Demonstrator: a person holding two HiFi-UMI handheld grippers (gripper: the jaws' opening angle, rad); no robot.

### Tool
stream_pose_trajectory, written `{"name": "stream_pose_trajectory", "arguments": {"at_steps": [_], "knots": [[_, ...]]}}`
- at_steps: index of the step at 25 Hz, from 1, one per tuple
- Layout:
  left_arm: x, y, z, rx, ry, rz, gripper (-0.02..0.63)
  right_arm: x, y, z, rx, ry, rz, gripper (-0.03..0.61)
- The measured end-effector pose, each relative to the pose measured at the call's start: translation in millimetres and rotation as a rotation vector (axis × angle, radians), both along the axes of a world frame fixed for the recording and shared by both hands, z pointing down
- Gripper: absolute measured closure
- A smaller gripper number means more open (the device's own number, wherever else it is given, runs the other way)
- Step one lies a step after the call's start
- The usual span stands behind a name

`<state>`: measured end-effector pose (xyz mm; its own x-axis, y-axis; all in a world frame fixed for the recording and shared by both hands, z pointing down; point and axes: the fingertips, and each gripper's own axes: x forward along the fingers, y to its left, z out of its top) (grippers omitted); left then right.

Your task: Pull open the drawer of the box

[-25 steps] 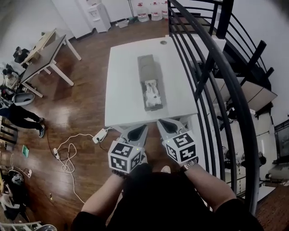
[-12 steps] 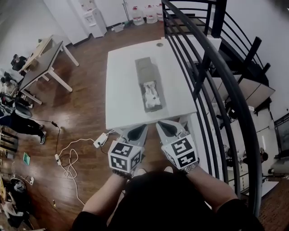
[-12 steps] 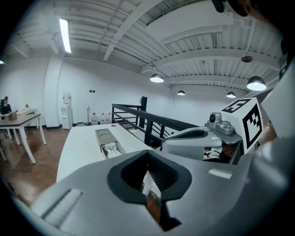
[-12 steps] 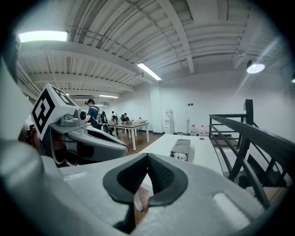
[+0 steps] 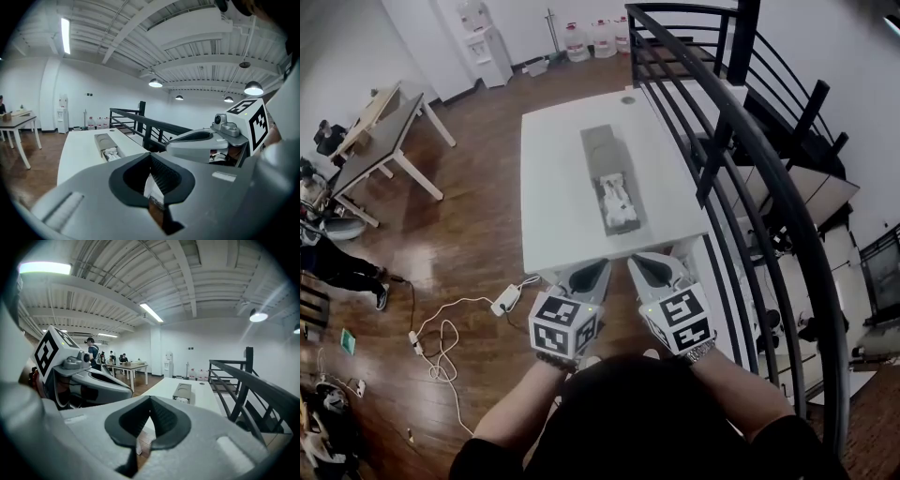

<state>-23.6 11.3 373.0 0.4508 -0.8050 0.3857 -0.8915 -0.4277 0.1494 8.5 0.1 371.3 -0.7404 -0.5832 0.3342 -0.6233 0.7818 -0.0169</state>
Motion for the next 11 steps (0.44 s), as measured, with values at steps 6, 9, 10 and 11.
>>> {"name": "stream_pose_trajectory", "arguments": {"at_steps": [6,9,10,11], "knots": [[-10.4,11.2,-3.5,0.012,0.014,0.026,0.597,-10.1,10.0,-6.9,0.020,0.014,0.028,0.588],[-17.1,16.6,-5.4,0.016,0.018,0.033,0.598,-16.2,15.4,-8.3,0.020,0.019,0.038,0.588],[-19.4,18.4,-5.8,0.018,0.019,0.035,0.597,-18.2,17.2,-8.4,0.020,0.020,0.041,0.588],[-21.8,20.3,-6.0,0.019,0.020,0.036,0.597,-20.2,19.1,-8.4,0.020,0.021,0.044,0.588]]}}
